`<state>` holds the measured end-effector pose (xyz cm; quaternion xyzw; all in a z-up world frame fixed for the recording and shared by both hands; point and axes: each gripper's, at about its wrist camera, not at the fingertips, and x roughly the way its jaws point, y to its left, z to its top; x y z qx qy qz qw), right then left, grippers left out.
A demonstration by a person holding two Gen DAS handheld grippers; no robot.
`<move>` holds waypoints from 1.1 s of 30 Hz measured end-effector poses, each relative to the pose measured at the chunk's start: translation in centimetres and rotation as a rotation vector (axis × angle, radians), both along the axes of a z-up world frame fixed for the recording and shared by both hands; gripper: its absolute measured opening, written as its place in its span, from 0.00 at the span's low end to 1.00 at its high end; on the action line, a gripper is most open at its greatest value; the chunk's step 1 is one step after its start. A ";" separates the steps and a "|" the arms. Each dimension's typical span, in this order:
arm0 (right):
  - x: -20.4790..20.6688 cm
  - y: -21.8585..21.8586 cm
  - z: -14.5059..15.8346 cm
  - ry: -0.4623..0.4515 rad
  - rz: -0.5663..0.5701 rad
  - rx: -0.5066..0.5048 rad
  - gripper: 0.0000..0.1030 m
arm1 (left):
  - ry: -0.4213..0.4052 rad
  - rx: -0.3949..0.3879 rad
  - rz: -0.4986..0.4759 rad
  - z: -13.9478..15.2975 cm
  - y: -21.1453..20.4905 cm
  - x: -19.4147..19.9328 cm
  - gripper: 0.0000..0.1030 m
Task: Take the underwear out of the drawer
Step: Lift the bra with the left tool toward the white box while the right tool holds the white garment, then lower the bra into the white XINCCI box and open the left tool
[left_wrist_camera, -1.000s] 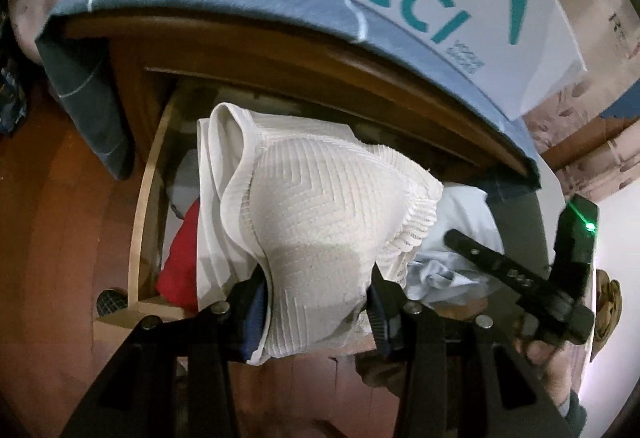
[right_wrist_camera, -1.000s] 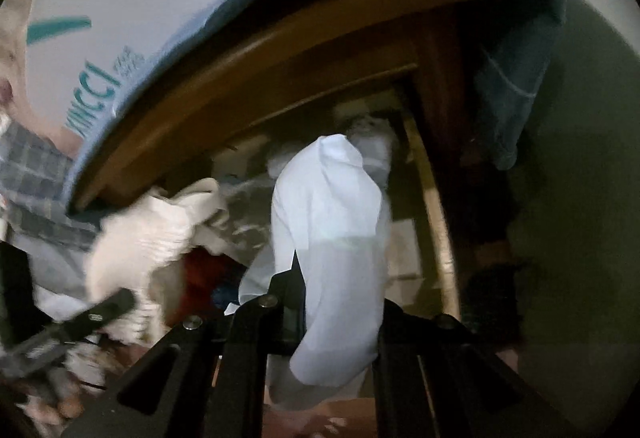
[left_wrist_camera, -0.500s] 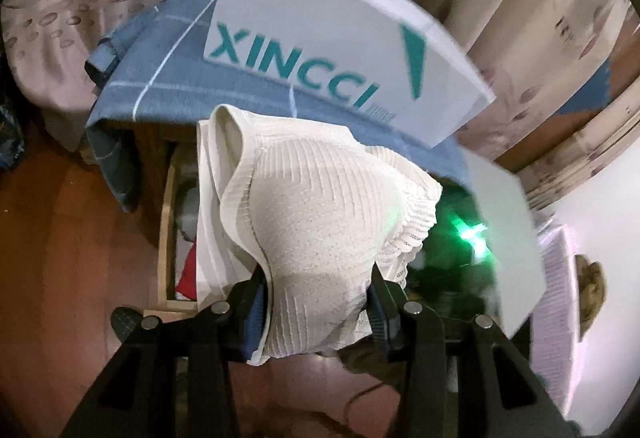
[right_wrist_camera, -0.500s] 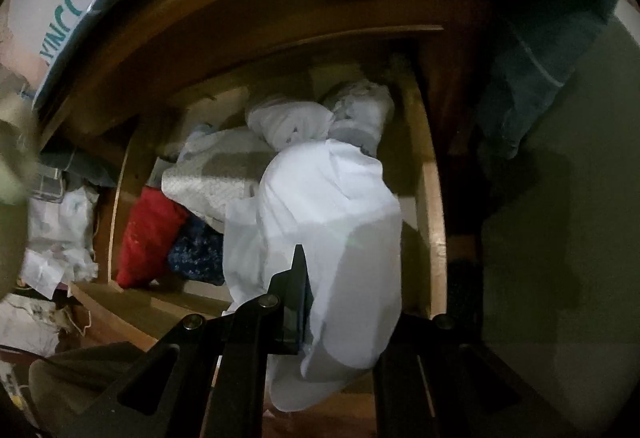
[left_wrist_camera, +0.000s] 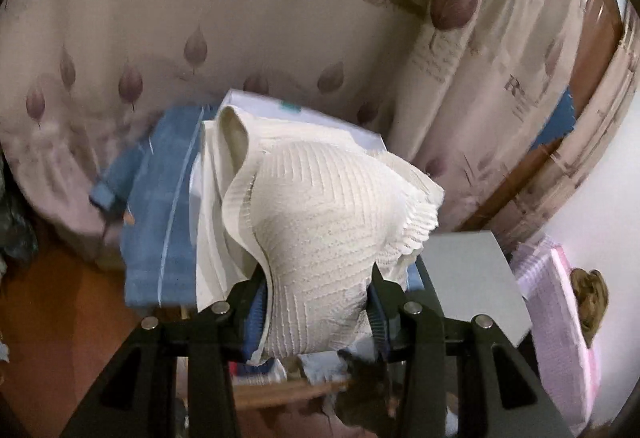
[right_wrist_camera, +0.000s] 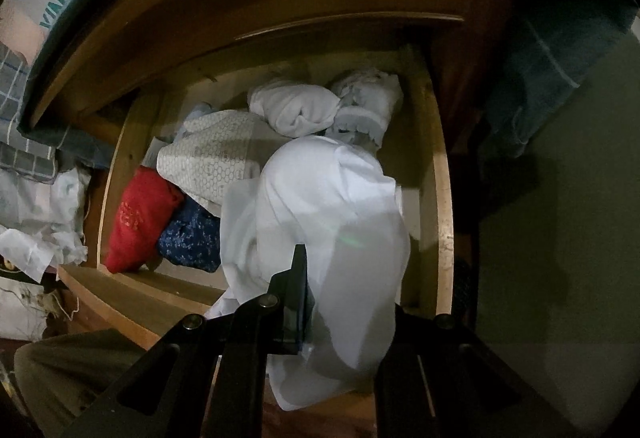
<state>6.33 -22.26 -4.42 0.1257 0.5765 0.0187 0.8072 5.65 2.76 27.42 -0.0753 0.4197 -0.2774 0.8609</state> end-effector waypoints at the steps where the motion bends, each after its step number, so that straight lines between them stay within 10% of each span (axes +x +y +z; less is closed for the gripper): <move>1: 0.0 0.0 0.0 0.002 -0.001 0.003 0.09 | -0.001 0.009 -0.005 0.4 -0.5 1.0 0.42; 7: 0.0 0.0 -0.2 0.008 0.001 0.002 0.10 | -0.027 0.093 -0.006 0.6 -5.1 7.3 0.42; 17: 0.2 -0.2 -0.5 0.023 0.006 0.024 0.10 | 0.037 0.244 0.071 -7.7 -7.3 15.6 0.42; 33: 0.2 0.1 -0.6 0.023 0.009 0.013 0.11 | 0.107 0.282 0.231 -10.4 -7.0 12.7 0.42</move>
